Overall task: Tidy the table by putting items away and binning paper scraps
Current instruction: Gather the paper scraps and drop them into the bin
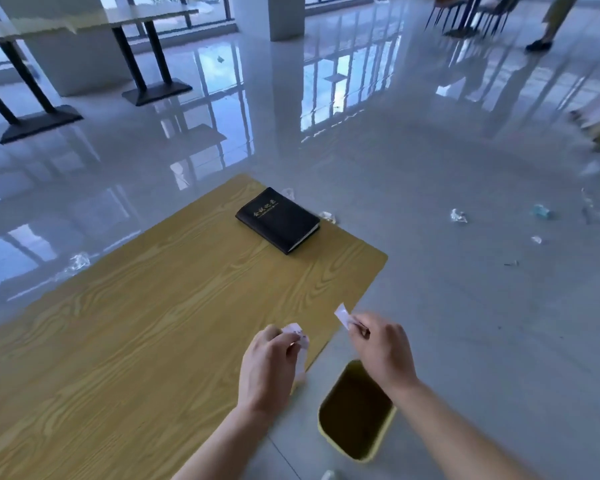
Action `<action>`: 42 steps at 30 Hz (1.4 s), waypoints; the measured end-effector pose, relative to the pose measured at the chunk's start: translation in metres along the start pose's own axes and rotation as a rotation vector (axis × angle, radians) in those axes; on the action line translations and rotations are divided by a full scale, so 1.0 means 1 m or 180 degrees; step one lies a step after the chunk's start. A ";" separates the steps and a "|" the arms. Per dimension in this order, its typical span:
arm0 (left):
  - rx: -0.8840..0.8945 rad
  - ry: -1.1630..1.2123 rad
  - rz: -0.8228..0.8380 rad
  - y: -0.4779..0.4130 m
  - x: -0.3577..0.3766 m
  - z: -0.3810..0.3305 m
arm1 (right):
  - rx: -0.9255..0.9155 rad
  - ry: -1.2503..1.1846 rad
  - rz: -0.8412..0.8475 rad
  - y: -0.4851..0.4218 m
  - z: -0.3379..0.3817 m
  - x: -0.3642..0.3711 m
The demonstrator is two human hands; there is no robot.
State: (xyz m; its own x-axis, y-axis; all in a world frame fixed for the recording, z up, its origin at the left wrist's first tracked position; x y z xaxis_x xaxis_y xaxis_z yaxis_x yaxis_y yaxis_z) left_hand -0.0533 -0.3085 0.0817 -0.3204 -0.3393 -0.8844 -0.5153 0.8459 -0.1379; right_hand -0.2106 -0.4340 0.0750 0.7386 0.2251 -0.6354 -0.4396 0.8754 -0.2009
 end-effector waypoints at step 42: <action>0.0513 -0.1388 0.2428 0.044 0.519 0.081 | 0.2863 -0.0292 0.1043 0.141 -0.442 0.225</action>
State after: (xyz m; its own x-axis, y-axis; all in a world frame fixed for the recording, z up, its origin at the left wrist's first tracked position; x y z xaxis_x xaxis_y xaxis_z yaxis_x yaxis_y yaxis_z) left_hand -0.1779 -0.4144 -0.4192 -0.1825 0.4982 -0.8476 -0.1570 0.8363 0.5253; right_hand -0.3319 -0.4492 -0.4260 0.7027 0.5161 -0.4898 -0.1030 0.7549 0.6477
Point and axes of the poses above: each hand's wrist, its own y-axis away from the middle knuckle, its own x-axis out of the palm, z = x × y, the point moved 2 cm from there along -y, towards the middle knuckle, and after that the axes turned 13 degrees about -y, right-handed, at the moved point
